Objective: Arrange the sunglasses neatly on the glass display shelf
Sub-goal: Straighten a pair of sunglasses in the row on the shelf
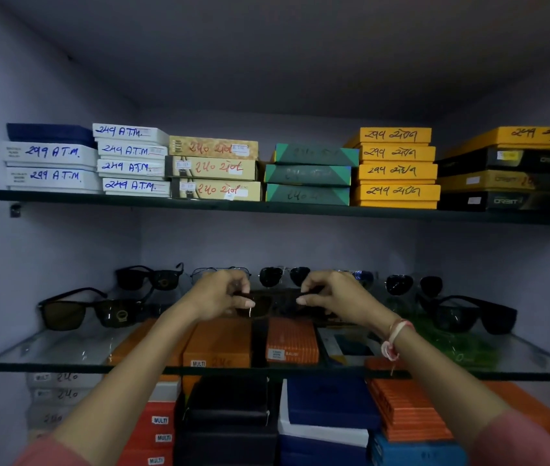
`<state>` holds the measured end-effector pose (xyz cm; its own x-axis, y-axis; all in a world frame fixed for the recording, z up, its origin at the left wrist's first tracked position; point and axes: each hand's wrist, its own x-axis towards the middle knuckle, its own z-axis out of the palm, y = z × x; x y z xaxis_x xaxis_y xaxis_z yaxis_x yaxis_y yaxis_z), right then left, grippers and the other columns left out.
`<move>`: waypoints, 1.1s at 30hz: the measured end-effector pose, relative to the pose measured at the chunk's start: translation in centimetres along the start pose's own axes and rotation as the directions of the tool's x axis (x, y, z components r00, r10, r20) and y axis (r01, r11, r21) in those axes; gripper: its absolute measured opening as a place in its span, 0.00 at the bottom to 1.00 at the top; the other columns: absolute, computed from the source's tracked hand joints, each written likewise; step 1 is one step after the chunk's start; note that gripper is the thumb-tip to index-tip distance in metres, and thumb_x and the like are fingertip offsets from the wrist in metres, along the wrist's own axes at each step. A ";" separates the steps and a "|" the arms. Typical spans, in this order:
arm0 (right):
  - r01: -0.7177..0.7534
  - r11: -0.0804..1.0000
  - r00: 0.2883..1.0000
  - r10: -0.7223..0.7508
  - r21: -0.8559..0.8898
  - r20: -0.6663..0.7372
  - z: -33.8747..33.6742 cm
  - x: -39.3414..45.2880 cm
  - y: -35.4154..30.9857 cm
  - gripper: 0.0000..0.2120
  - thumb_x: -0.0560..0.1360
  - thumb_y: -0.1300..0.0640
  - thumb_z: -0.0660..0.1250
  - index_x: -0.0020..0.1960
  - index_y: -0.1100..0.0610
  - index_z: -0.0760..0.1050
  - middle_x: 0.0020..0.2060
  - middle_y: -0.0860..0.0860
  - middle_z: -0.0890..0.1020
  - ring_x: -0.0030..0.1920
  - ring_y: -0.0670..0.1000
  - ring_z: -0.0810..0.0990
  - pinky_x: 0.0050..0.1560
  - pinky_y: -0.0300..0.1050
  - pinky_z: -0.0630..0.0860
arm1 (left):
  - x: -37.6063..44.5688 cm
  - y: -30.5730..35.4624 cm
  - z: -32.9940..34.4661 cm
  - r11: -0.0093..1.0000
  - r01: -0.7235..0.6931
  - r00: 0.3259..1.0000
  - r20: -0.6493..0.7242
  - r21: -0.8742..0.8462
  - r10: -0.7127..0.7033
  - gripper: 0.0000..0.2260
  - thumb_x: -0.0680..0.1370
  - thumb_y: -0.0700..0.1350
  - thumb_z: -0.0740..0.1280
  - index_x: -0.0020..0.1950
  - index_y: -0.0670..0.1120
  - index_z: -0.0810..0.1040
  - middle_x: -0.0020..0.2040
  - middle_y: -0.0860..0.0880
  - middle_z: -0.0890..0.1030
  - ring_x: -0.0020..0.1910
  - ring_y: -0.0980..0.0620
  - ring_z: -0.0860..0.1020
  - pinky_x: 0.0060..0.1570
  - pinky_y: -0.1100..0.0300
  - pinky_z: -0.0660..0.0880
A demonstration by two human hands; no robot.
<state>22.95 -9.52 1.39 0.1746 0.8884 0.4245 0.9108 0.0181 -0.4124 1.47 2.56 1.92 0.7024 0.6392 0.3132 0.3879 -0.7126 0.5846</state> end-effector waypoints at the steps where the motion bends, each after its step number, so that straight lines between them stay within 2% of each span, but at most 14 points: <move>1: -0.012 0.998 1.000 0.012 0.068 -0.008 -0.1 0.1 -0.5 0.09 0.73 0.51 0.74 0.47 0.57 0.80 0.46 0.52 0.85 0.46 0.53 0.84 0.42 0.45 0.83 | -0.1 0.0 -0.4 0.996 0.006 0.998 -0.066 0.092 0.000 0.07 0.73 0.42 0.73 0.43 0.46 0.76 0.47 0.49 0.80 0.51 0.47 0.79 0.54 0.49 0.79; 3: -0.040 0.991 0.999 0.044 0.125 -0.032 -0.2 0.4 -1.6 0.13 0.71 0.49 0.75 0.46 0.59 0.83 0.41 0.54 0.87 0.40 0.50 0.87 0.41 0.42 0.84 | -0.5 0.1 -1.1 0.974 0.030 0.983 -0.182 0.225 0.012 0.07 0.71 0.45 0.75 0.43 0.47 0.77 0.46 0.50 0.79 0.48 0.49 0.78 0.51 0.52 0.76; 5: -0.051 0.994 0.997 0.057 0.097 -0.061 0.1 0.6 -2.7 0.17 0.72 0.45 0.72 0.44 0.60 0.85 0.35 0.50 0.86 0.31 0.41 0.84 0.34 0.31 0.79 | -0.9 0.1 -1.7 0.969 0.038 0.968 -0.250 0.244 0.025 0.07 0.71 0.45 0.75 0.43 0.47 0.78 0.44 0.50 0.80 0.46 0.49 0.79 0.46 0.55 0.75; 7: -0.071 0.991 0.990 0.084 0.111 -0.116 0.5 1.0 -3.7 0.19 0.74 0.45 0.70 0.43 0.62 0.85 0.30 0.51 0.85 0.28 0.41 0.83 0.27 0.28 0.73 | -1.3 0.0 -2.1 0.973 0.057 0.955 -0.296 0.222 0.012 0.07 0.71 0.44 0.75 0.44 0.45 0.80 0.42 0.49 0.80 0.44 0.48 0.81 0.45 0.54 0.78; 9: -0.104 0.987 0.973 0.127 0.124 -0.193 1.0 1.5 -4.5 0.15 0.75 0.49 0.70 0.43 0.61 0.86 0.34 0.55 0.87 0.32 0.48 0.85 0.28 0.30 0.75 | -1.6 -0.2 -2.4 0.979 0.070 0.952 -0.305 0.194 -0.007 0.08 0.72 0.47 0.74 0.46 0.44 0.80 0.41 0.49 0.80 0.41 0.48 0.79 0.46 0.53 0.79; 12: -0.134 0.988 0.944 0.150 0.073 -0.295 1.8 2.1 -5.5 0.11 0.73 0.52 0.73 0.46 0.60 0.87 0.35 0.53 0.87 0.21 0.40 0.75 0.21 0.27 0.68 | -2.0 -0.7 -2.8 0.995 0.093 0.956 -0.283 0.044 -0.077 0.15 0.75 0.54 0.69 0.51 0.43 0.80 0.44 0.45 0.84 0.41 0.47 0.83 0.49 0.50 0.82; 13: -0.135 0.989 0.938 0.149 0.068 -0.313 2.1 2.3 -5.9 0.10 0.73 0.53 0.74 0.46 0.60 0.87 0.37 0.54 0.88 0.19 0.40 0.71 0.23 0.28 0.69 | -2.0 -0.9 -3.1 0.994 0.109 0.953 -0.284 -0.015 -0.109 0.16 0.75 0.53 0.69 0.52 0.42 0.78 0.46 0.42 0.84 0.43 0.45 0.84 0.49 0.47 0.82; 14: -0.133 0.989 0.933 0.148 0.068 -0.327 2.3 2.4 -6.2 0.10 0.72 0.53 0.74 0.46 0.60 0.87 0.39 0.55 0.88 0.21 0.40 0.71 0.27 0.32 0.74 | -1.9 -1.2 -3.3 0.991 0.126 0.950 -0.282 -0.046 -0.133 0.14 0.75 0.50 0.70 0.52 0.41 0.77 0.47 0.40 0.84 0.44 0.43 0.85 0.49 0.46 0.82; 16: -0.145 0.987 0.921 0.159 0.065 -0.357 2.7 2.5 -7.0 0.09 0.71 0.54 0.76 0.46 0.60 0.87 0.42 0.56 0.88 0.28 0.46 0.77 0.40 0.46 0.83 | -2.0 -1.6 -3.8 0.987 0.162 0.958 -0.235 -0.018 -0.162 0.12 0.72 0.45 0.74 0.49 0.42 0.77 0.48 0.40 0.84 0.42 0.45 0.86 0.48 0.48 0.83; 18: -0.163 0.986 0.912 0.165 0.037 -0.375 3.0 2.5 -7.8 0.08 0.70 0.54 0.77 0.45 0.59 0.87 0.41 0.56 0.88 0.36 0.52 0.84 0.47 0.52 0.84 | -2.1 -1.7 -3.9 0.983 0.172 0.971 -0.179 0.058 -0.159 0.09 0.69 0.44 0.76 0.44 0.42 0.81 0.46 0.43 0.85 0.38 0.47 0.86 0.44 0.54 0.84; 20: -0.186 0.983 0.913 0.173 0.000 -0.369 3.0 2.5 -8.5 0.08 0.68 0.53 0.78 0.43 0.58 0.87 0.40 0.56 0.88 0.42 0.55 0.86 0.49 0.53 0.83 | -2.1 -1.7 -4.1 0.977 0.154 0.973 -0.196 0.145 -0.124 0.09 0.69 0.44 0.76 0.43 0.40 0.84 0.43 0.45 0.86 0.36 0.48 0.86 0.41 0.58 0.83; 24: -0.256 0.964 0.928 0.221 -0.079 -0.301 2.6 2.6 -9.5 0.10 0.64 0.53 0.81 0.38 0.55 0.80 0.41 0.54 0.86 0.45 0.55 0.84 0.48 0.50 0.82 | -1.9 -1.6 -4.9 0.952 0.153 0.965 -0.248 0.265 -0.086 0.11 0.70 0.46 0.76 0.44 0.38 0.86 0.41 0.41 0.86 0.38 0.46 0.85 0.45 0.51 0.83; 28: -0.240 0.963 0.932 0.193 -0.121 -0.307 2.4 3.0 -9.7 0.07 0.69 0.57 0.78 0.45 0.58 0.86 0.45 0.55 0.87 0.46 0.54 0.85 0.50 0.48 0.83 | -1.5 -1.5 -5.8 0.929 0.179 0.949 -0.305 0.324 -0.077 0.12 0.71 0.48 0.76 0.44 0.39 0.86 0.40 0.42 0.86 0.40 0.45 0.85 0.45 0.50 0.83; 33: -0.293 0.954 0.914 0.259 -0.066 -0.314 2.3 4.0 -10.1 0.07 0.69 0.58 0.77 0.44 0.61 0.86 0.44 0.56 0.87 0.46 0.55 0.85 0.48 0.46 0.83 | -0.7 -1.5 -7.1 0.879 0.294 0.923 -0.350 0.376 -0.159 0.14 0.70 0.55 0.74 0.45 0.44 0.86 0.38 0.47 0.82 0.43 0.46 0.81 0.43 0.54 0.78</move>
<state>13.60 -5.05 5.41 0.5128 0.6724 0.5337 0.8423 -0.2737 -0.4644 -3.88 5.24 6.11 0.3779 0.8044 0.4585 0.7716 -0.5473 0.3241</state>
